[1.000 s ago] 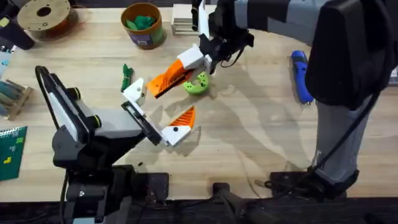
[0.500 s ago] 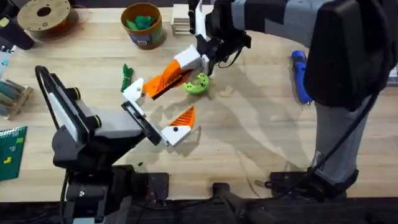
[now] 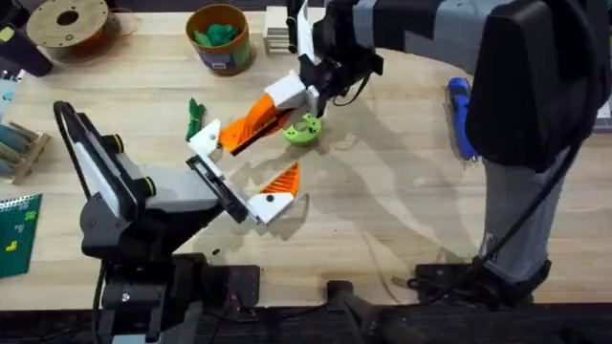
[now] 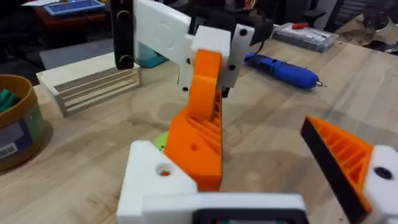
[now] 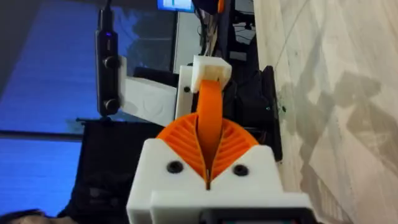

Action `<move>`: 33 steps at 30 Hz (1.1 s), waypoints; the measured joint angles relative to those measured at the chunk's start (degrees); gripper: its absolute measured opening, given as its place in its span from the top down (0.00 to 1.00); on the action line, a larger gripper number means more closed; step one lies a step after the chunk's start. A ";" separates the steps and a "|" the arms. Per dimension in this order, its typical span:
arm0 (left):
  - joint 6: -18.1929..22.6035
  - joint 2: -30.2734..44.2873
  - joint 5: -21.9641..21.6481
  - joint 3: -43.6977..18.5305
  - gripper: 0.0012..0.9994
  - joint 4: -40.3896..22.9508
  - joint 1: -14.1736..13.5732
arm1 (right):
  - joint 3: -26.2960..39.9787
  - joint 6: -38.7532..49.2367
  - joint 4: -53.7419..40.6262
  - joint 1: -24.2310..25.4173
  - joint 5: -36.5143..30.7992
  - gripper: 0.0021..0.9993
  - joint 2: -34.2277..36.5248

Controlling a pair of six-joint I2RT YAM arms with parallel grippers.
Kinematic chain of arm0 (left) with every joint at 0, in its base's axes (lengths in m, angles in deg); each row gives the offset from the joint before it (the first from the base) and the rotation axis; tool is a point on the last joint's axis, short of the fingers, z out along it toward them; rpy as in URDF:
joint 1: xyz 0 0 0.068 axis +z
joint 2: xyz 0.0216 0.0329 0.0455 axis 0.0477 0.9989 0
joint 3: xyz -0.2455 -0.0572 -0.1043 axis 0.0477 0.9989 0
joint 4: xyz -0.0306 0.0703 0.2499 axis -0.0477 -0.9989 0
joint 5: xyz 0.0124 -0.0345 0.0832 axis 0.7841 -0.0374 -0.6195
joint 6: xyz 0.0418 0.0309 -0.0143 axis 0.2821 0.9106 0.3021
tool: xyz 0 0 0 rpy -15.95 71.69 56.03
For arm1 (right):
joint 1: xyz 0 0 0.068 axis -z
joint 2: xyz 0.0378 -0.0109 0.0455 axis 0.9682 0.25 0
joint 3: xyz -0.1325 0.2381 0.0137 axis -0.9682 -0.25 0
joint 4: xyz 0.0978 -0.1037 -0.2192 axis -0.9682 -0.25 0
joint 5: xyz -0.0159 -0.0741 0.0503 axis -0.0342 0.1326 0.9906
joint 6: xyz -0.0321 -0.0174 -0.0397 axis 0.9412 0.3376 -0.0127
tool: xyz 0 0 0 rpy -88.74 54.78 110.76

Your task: Pick up the gripper from the table and insert it into the empty holder that is missing its gripper. Then pick up a screw, insert it into the mounting hole, and use the screwdriver to tighten it. Finally, clean up the table by picking up the vegetable and placing it into the bucket.

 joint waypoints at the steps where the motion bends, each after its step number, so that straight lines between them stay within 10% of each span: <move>1: 0.02 0.02 0.01 0.00 0.01 0.00 0.00 | 0.00 0.01 0.26 -0.25 -0.05 0.99 0.00; 33: -1.09 0.01 -1.97 0.00 0.01 0.09 0.09 | 0.09 -21.27 24.05 -3.46 -1.93 1.00 0.00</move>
